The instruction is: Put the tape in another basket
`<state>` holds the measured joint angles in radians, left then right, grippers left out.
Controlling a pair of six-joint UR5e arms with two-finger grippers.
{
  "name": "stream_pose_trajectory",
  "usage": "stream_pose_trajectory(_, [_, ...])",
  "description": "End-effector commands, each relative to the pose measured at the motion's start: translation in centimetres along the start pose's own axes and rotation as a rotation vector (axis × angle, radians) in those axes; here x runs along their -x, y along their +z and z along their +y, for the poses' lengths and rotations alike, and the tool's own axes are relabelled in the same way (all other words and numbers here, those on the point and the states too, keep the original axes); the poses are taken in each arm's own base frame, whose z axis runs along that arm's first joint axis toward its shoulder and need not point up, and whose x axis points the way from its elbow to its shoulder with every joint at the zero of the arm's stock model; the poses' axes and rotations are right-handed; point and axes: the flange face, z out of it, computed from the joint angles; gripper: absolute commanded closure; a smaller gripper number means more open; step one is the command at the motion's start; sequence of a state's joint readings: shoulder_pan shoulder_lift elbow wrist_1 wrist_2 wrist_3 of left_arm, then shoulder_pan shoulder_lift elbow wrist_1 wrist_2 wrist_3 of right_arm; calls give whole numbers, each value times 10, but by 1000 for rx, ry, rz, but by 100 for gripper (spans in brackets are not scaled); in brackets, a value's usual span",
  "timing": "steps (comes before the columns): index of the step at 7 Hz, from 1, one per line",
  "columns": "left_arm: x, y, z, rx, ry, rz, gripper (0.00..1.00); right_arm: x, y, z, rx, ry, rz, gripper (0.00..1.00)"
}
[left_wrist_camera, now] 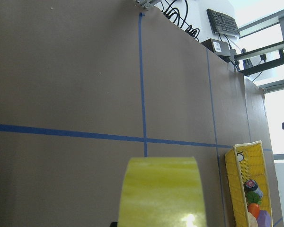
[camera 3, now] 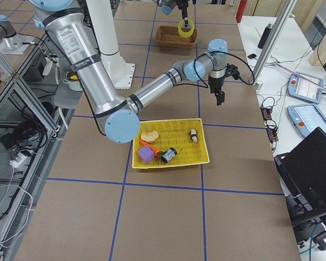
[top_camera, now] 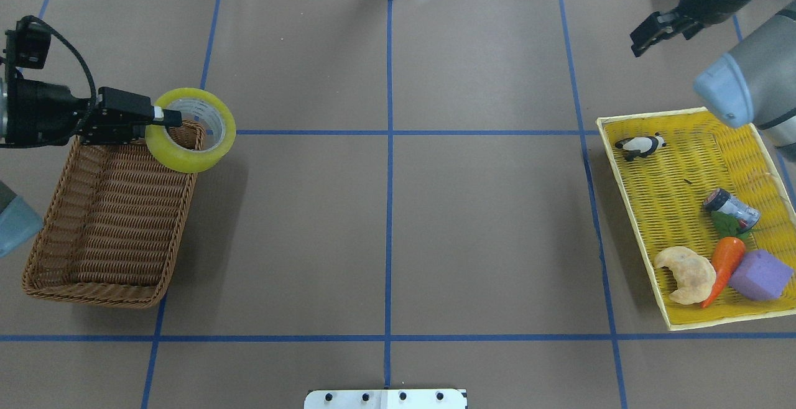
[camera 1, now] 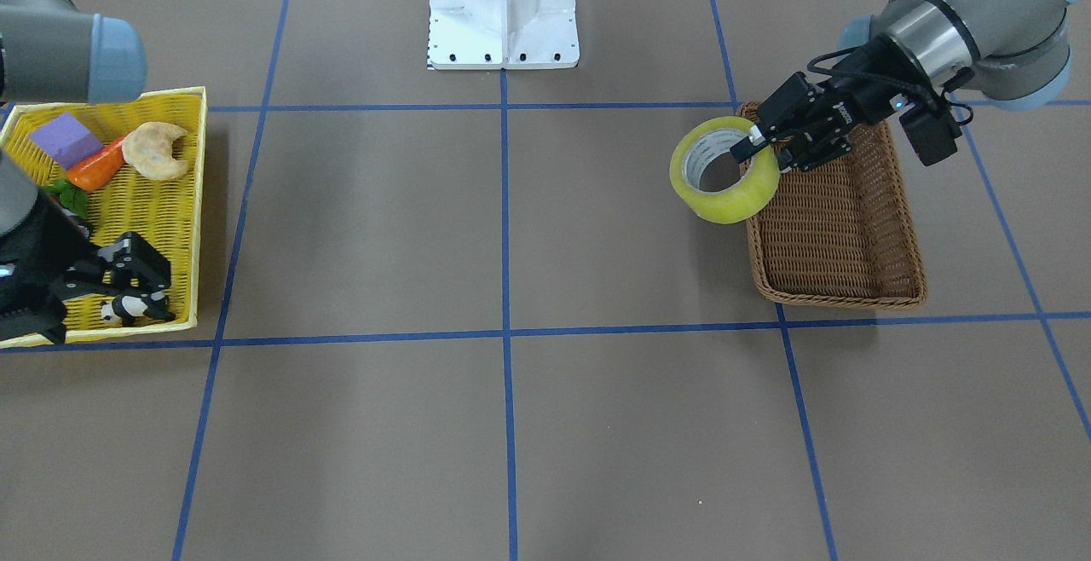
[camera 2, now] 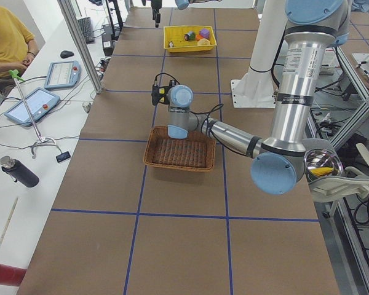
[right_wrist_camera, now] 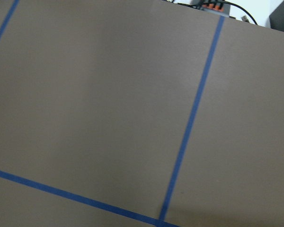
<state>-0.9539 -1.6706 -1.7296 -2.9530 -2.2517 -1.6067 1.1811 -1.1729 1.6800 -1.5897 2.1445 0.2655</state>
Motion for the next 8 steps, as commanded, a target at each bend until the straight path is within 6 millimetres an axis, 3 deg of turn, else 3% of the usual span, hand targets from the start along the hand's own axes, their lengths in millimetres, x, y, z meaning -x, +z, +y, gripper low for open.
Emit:
stream_pose_trajectory(1, [45, -33, 17, -14, -38, -7, 100, -96, -4, 43, 83, -49, 32, 0])
stream_pose_trajectory(2, [61, -42, 24, -13, -20, 13, 100, -139, -15, 64, 123, -81, 47, 0])
stream_pose_trajectory(3, [94, -47, 28, -10, -12, 23, 100, -175, -21, 91, 132, -104, 23, 0])
stream_pose_trajectory(4, [133, -50, 29, -10, -10, 24, 100, -197, -23, 115, 127, -84, -28, 0])
stream_pose_trajectory(5, [166, -56, 33, -8, 1, 35, 100, -201, -22, 124, 127, -79, -27, 0])
stream_pose_trajectory(7, [178, -53, 33, -7, -2, 24, 100, -203, -21, 126, 132, -76, -20, 0])
stream_pose_trajectory(8, [190, -51, 30, -13, -2, 14, 86, -204, -20, 126, 132, -76, -17, 0])
